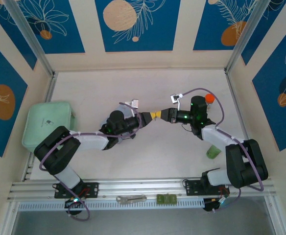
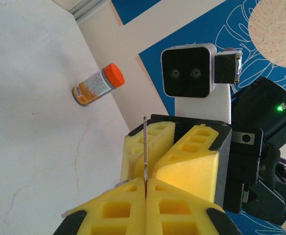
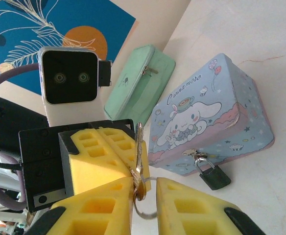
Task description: Unlock a padlock with a key
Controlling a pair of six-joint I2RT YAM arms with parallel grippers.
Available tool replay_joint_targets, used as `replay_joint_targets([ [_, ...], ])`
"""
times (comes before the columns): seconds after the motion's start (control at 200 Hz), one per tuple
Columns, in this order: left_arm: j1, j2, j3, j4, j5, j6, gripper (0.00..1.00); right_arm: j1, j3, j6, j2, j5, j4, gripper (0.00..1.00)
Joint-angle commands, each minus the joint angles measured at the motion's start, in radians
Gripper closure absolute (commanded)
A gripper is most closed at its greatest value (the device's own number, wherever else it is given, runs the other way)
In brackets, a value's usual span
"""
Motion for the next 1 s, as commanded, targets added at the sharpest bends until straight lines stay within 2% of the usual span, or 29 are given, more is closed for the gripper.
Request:
replay_joint_targets([
  [0.0,-0.013,0.013,-0.002,0.068,0.025,-0.011,1.0,0.006,0.008,0.011,0.017,-0.032,0.028,0.82],
  [0.135,-0.015,0.018,-0.002,0.072,0.029,-0.014,1.0,0.008,0.01,0.012,0.023,-0.032,0.04,0.84],
  [0.23,-0.017,0.023,0.0,0.074,0.03,-0.017,1.0,0.009,0.017,0.012,0.031,-0.039,0.05,0.91],
  [0.305,-0.019,0.024,0.0,0.08,0.03,-0.022,1.0,0.008,0.025,0.008,0.04,-0.047,0.045,1.0],
  [0.425,-0.017,0.009,-0.007,0.075,0.018,-0.017,1.0,0.002,0.034,-0.031,0.028,-0.052,-0.013,1.0],
  [0.465,-0.015,-0.004,-0.011,0.057,0.011,-0.003,0.9,0.0,0.04,-0.054,0.016,-0.049,-0.049,1.0],
  [0.515,-0.006,-0.031,-0.016,0.019,-0.002,0.021,0.67,-0.004,0.054,-0.1,-0.006,-0.042,-0.125,1.0],
  [0.57,0.006,-0.067,-0.023,-0.033,-0.019,0.053,0.52,-0.007,0.071,-0.148,-0.028,-0.031,-0.205,1.0],
  [0.615,0.021,-0.098,-0.025,-0.075,-0.031,0.079,0.45,-0.009,0.086,-0.183,-0.041,-0.03,-0.261,1.0],
  [0.805,0.069,-0.148,0.05,-0.22,0.018,0.183,0.45,-0.007,0.124,-0.239,-0.045,-0.066,-0.375,1.0],
  [0.995,0.077,-0.081,0.11,-0.196,0.095,0.178,0.47,-0.005,0.138,-0.249,-0.034,-0.102,-0.395,1.0],
])
